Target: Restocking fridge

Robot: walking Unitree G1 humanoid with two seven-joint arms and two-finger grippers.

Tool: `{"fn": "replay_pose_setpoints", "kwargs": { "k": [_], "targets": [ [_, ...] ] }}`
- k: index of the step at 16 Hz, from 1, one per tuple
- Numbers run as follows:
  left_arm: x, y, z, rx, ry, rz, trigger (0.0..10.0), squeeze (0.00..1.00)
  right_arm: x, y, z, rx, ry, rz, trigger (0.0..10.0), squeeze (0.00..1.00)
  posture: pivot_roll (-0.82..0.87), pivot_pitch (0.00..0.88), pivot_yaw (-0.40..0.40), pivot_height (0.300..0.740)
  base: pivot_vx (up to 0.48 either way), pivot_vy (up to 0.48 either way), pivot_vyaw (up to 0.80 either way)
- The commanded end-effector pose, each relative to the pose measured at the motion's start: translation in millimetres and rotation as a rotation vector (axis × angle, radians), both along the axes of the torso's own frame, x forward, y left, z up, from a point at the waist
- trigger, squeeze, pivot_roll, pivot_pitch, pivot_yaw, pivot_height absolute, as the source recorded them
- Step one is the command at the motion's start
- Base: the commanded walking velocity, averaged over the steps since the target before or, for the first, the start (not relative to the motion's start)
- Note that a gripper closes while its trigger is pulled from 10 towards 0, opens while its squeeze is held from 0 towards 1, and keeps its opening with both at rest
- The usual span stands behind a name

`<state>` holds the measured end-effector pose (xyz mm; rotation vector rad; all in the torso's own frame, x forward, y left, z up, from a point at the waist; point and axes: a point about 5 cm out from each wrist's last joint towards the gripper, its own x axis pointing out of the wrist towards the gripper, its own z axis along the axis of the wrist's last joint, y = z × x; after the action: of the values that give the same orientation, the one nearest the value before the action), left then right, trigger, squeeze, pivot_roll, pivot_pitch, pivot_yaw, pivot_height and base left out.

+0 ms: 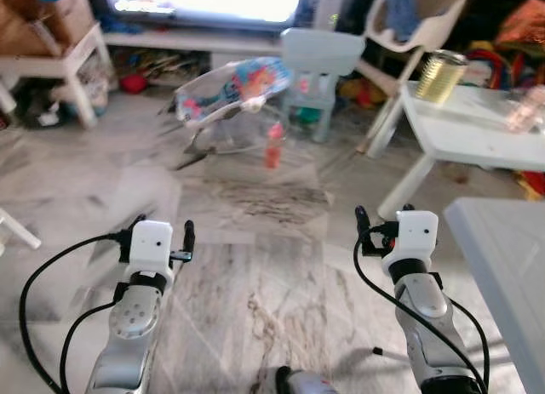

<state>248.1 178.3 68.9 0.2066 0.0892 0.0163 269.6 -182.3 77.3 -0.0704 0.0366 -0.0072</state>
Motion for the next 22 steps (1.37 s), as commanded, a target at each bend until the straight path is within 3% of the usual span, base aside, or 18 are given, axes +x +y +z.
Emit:
{"fn": "replay_pose_setpoints", "kwargs": {
  "k": [1,16,22],
  "targets": [
    [1.1,-2.7,-2,-0.012,0.012,-0.006,10.0,0.0,0.6,-3.9,-1,-0.009,0.0,-0.012,10.0,0.0,0.07,0.048,-0.034,0.74,0.0,0.0,-0.8],
    [5.4,-7.8,1,-0.006,-0.007,-0.049,10.0,0.0,-0.2,0.2,2,-0.022,-0.029,-0.017,10.0,0.0,0.06,0.061,-0.022,0.74,0.0,0.057,-0.8],
    [5.7,-19.5,5,-0.061,-0.024,-0.116,10.0,0.0,0.6,-1.0,10,-0.036,-0.077,-0.024,10.0,0.0,0.06,0.058,-0.026,0.74,0.0,0.0,-0.8]
  ]
}}
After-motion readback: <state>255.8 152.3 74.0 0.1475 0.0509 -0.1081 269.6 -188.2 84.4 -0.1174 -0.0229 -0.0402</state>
